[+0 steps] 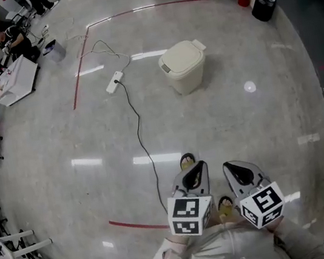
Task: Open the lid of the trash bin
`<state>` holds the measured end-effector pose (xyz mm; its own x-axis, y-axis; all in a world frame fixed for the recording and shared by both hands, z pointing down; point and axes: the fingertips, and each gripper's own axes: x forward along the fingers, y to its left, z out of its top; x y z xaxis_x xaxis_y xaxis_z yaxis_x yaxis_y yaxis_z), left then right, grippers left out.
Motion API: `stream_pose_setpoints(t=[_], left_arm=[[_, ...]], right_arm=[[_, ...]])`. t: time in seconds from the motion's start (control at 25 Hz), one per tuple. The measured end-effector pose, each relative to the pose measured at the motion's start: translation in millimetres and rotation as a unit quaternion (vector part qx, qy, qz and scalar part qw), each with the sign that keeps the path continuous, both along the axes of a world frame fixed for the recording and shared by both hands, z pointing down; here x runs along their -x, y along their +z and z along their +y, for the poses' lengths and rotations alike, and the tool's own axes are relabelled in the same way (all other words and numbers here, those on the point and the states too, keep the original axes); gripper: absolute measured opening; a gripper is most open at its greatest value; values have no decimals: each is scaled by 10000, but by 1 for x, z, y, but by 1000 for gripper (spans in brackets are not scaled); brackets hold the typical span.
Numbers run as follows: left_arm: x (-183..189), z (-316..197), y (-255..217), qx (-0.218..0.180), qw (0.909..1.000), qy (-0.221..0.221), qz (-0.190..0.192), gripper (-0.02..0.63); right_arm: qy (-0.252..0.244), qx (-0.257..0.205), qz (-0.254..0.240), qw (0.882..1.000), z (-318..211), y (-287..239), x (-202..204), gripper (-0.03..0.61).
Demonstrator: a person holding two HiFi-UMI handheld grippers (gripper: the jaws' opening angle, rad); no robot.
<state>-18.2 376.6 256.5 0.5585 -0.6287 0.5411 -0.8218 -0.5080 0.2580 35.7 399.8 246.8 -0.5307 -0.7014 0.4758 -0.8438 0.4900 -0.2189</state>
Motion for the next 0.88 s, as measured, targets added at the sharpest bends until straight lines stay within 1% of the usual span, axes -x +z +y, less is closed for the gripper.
stream_pose_setpoints(t=[0.16, 0.48, 0.72, 0.88], left_arm=[[13, -53, -3, 54, 10000, 29, 22, 2], [43, -143, -12, 41, 9998, 195, -89, 2], [64, -197, -10, 63, 9995, 267, -131, 2], [74, -228, -7, 74, 9995, 265, -134, 2]], right_arm=[[112, 138, 50, 9998, -50, 0, 12, 0], [201, 121, 14, 9997, -147, -10, 39, 0], [159, 155, -19, 9998, -200, -10, 65, 0], [128, 191, -46, 9997, -226, -8, 81, 0]])
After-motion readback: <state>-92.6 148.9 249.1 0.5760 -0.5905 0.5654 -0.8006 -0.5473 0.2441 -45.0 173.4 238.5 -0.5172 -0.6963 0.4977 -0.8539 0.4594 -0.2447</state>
